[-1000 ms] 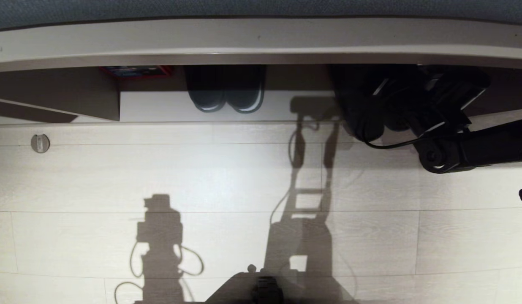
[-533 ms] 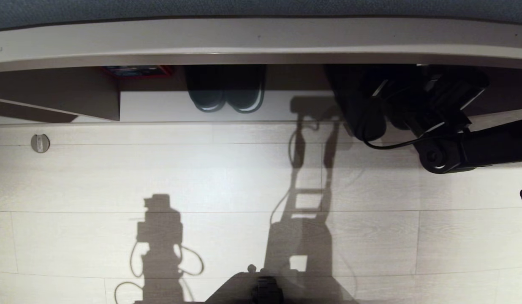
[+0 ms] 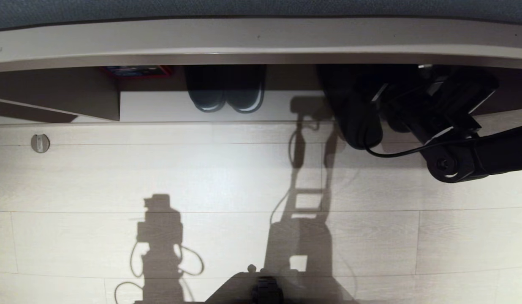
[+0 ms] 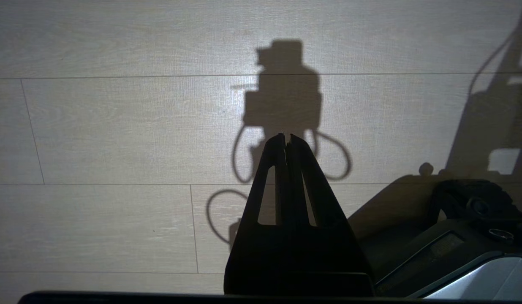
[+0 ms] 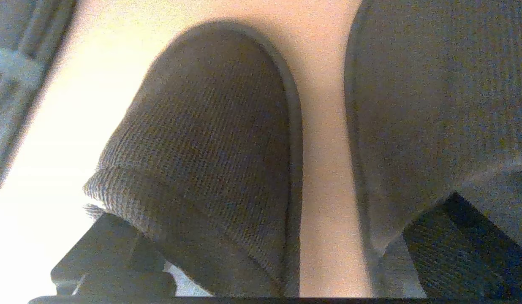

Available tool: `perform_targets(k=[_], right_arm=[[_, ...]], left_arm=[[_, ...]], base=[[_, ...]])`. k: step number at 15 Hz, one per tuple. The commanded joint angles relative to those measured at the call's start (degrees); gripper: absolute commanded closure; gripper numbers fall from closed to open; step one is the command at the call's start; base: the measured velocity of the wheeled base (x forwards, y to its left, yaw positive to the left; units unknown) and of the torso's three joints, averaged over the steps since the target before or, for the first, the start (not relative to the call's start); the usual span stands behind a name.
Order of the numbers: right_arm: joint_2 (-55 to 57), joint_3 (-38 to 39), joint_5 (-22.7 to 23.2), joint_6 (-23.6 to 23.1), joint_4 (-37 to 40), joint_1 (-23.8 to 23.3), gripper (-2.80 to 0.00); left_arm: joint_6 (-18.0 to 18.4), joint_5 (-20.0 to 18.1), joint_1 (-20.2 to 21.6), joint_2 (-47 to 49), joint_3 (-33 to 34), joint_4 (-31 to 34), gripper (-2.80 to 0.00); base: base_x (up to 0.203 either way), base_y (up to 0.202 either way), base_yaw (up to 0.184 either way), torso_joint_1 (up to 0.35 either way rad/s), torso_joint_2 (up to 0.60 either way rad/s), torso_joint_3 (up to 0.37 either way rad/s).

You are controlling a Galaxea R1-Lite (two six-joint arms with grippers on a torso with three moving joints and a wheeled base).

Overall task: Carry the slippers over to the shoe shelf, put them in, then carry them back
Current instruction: Place the slippers into the shoe cabinet

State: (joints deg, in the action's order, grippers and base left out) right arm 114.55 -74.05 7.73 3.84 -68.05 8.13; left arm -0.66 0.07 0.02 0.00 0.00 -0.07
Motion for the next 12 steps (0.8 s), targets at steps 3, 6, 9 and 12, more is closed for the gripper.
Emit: perform_targets(k=[3,6,9,12], right_arm=[[-3.5,5.7,-0.3,-0.5,-1.6,0.4,-2.8],[-4.5,7.9,-0.5,-2.2,-2.3,0.4,-2.8],[-4.7,9.7,-0.2,-2.3,-2.8,0.4,-2.8],[-4.0,11.1,0.0,-3.2,-2.8,0.3,-2.8]], left_arm=[[0.0,0.0,0.1,-0.1,0.0,0.0,0.0],[0.0,0.0,0.0,-0.1,0.0,0.0,0.0],[0.0,0.0,0.0,-0.1,0.0,0.0,0.0],[0.0,0.0,0.0,-0.1,0.0,0.0,0.0]], base=[[0.0,0.0,0.0,0.0,0.0,0.0],[0.0,0.0,0.0,0.0,0.0,0.0],[0.0,0.0,0.0,0.0,0.0,0.0],[0.0,0.0,0.0,0.0,0.0,0.0]])
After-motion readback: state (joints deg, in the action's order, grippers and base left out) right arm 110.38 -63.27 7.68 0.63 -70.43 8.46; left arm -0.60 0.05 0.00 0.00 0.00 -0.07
